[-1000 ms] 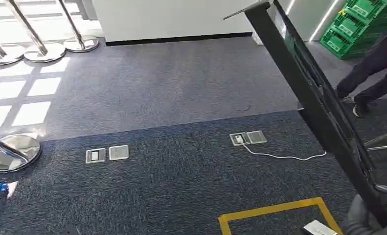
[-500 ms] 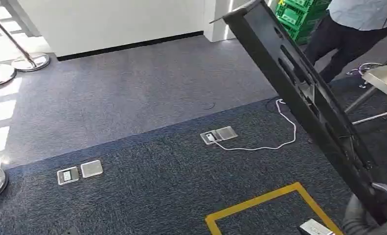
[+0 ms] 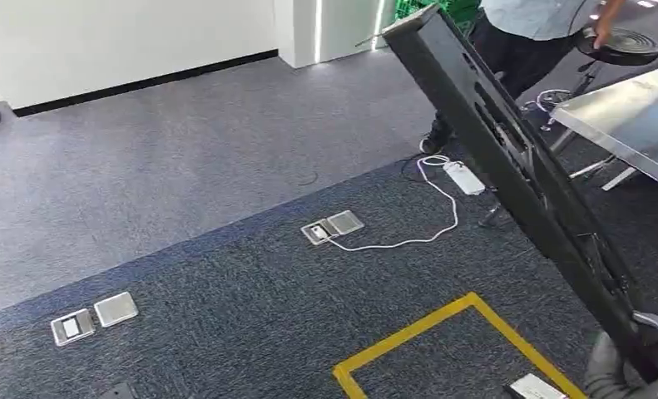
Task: Take the parts from the cabinet and place them on the table.
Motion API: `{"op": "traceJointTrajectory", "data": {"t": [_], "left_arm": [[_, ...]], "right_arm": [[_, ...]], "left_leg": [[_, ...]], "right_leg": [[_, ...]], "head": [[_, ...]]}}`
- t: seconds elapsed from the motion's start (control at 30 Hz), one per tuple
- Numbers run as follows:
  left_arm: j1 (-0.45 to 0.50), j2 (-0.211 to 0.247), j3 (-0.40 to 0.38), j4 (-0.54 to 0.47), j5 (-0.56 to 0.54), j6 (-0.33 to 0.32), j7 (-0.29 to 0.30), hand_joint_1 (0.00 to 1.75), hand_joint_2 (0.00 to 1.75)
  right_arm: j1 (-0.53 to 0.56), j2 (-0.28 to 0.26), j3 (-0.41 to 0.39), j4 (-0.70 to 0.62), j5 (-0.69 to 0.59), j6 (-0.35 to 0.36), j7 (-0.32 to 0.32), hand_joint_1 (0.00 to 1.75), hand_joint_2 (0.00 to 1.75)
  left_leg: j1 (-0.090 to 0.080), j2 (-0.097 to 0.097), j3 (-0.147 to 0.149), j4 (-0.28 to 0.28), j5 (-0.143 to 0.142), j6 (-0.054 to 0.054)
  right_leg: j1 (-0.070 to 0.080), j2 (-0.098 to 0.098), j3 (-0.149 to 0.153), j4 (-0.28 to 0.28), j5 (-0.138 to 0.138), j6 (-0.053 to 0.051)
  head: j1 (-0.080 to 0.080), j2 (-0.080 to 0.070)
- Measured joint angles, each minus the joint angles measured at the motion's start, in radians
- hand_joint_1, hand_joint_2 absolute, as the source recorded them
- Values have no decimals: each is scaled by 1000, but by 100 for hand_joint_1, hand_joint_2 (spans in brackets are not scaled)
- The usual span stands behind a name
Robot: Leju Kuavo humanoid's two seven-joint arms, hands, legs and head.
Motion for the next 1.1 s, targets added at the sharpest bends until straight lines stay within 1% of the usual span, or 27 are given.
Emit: {"op": "traceJointTrajectory", "data": {"t": [0.03,0.07,0.1,0.13,0.17,0.27,0.3,0.33,0.37,0.4,0.43,0.47,0.5,0.57,0.6,0.63,0.7,0.77,0.8,0.83,0.87,0.93,0.97,1.0,1.03,1.07,1.1], "left_arm": [[-1,0,0,0,0,-3,0,0,175],[-3,0,0,0,0,-5,0,0,175],[-3,-1,0,0,0,-5,0,0,175],[-3,-1,0,0,0,-5,0,0,175],[-3,-1,0,0,0,-5,0,0,175],[-7,-4,0,0,0,-8,0,0,175],[-9,-3,0,0,0,-9,0,0,175],[-9,-3,0,0,0,-11,0,0,175],[-7,-3,1,0,0,-14,0,0,175],[-4,-3,1,0,0,-14,1,0,175],[-1,-2,2,0,0,-14,1,0,175],[2,-2,2,0,0,-14,1,0,175],[3,-2,2,0,0,-15,1,0,175],[1,-2,2,0,0,-16,1,0,175],[1,-2,3,0,0,-16,1,0,175],[1,-1,3,0,0,-16,3,0,175],[1,-1,3,0,0,-16,6,0,175],[-3,-1,3,0,1,-16,6,0,175],[-6,-3,3,0,1,-17,6,0,175],[-6,-3,3,0,1,-17,6,0,175],[-3,-3,3,0,0,-18,6,0,175],[1,-3,3,0,0,-16,6,0,175],[3,-2,3,0,0,-16,6,0,175],[3,-2,3,0,0,-16,6,0,175],[3,-3,3,0,0,-16,6,0,175],[0,-3,3,0,0,-16,6,0,175],[-2,-4,3,0,0,-16,6,0,175]], "right_arm": [[0,0,-1,0,1,0,0,175,175],[0,0,-1,0,2,0,0,175,175],[-1,0,-1,0,3,0,0,175,175],[-2,0,-1,1,3,0,0,175,175],[-5,0,-2,1,3,0,0,175,175],[-3,0,-5,1,3,0,0,175,175],[-2,2,-5,0,5,-1,0,175,175],[-6,2,-5,1,7,-1,0,175,175],[-8,1,-4,1,7,-1,0,175,175],[-7,1,-5,2,7,-1,0,175,175],[-7,1,-5,3,7,-1,0,175,175],[-7,1,-5,4,7,-1,0,175,175],[-7,1,-5,6,8,-1,0,175,175],[-7,1,-5,7,8,-1,0,175,175],[-7,1,-5,7,8,-1,0,175,175],[-8,1,-5,8,8,-1,0,175,175],[-6,1,-6,8,9,0,3,175,175],[-3,0,-8,8,10,0,4,175,175],[-1,0,-9,8,10,0,4,175,175],[-5,0,-10,7,10,0,4,175,175],[-8,0,-10,7,10,0,4,175,175],[-8,0,-11,7,10,0,4,175,175],[-7,0,-11,8,10,0,4,175,175],[-7,0,-12,8,10,0,7,175,175],[-7,0,-13,8,10,0,7,175,175],[-7,0,-13,8,10,0,7,175,175],[-7,-1,-13,8,11,0,7,175,175]], "left_leg": [[0,11,9,0,-6,-3],[0,21,20,-1,-13,-6],[0,30,27,-3,-19,-12],[-7,37,32,-5,-22,-17],[-8,47,33,-7,-24,-22],[-8,81,54,-26,-29,-38],[-4,35,55,-14,-40,-40],[-3,-8,33,31,-66,-38],[-4,-29,-5,105,-101,-39],[-5,-37,-57,199,-137,-39],[-8,-39,-101,271,-153,-39],[-10,-40,-125,296,-143,-37],[-10,-42,-126,273,-108,-34],[-10,-52,-81,132,-3,-28],[-8,-87,-54,51,45,-26],[-2,-128,-45,26,39,-23],[-7,-120,-39,10,29,-22],[-6,-103,-35,7,29,-12],[-2,-89,-31,4,28,-7],[-1,-79,-26,3,25,-1],[-2,-65,-24,3,22,2],[-2,-36,-20,4,15,4],[-3,-22,-17,4,11,4],[-4,-9,-11,4,7,3],[-5,2,-4,4,1,2],[-7,14,6,3,-4,0],[-8,23,16,2,-10,-2]], "right_leg": [[0,-6,39,-87,54,-2],[2,-25,86,-186,106,-7],[8,-65,116,-245,115,-14],[21,-80,119,-251,106,-21],[22,-71,119,-257,102,-31],[20,-33,124,-275,106,-46],[13,-23,131,-284,110,-50],[10,-13,133,-286,111,-58],[10,-2,133,-286,110,-60],[11,12,135,-286,108,-62],[12,28,136,-285,107,-64],[13,44,139,-285,105,-65],[13,61,143,-285,103,-65],[12,91,155,-283,95,-60],[11,103,157,-279,88,-56],[17,113,154,-268,82,-48],[9,133,143,-266,82,-41],[6,151,142,-268,80,-32],[8,121,142,-258,71,-27],[12,60,124,-220,48,-18],[9,26,88,-150,12,-11],[5,5,8,-3,-43,-3],[3,1,-18,40,-45,-2],[2,0,-18,27,-21,-1],[2,-2,9,-31,22,-3],[5,-10,53,-123,74,-11],[11,-35,97,-213,117,-22]], "head": [[0,0],[0,0],[0,0],[0,0],[-1,0],[-2,0],[-4,0],[-4,0],[-7,0],[-7,0],[-8,0],[-8,0],[-8,0],[-8,0],[-8,0],[-6,0],[-6,0],[-6,0],[-8,0],[2,0],[1,0],[2,0],[1,0],[1,0],[1,0],[1,0],[2,0]]}}
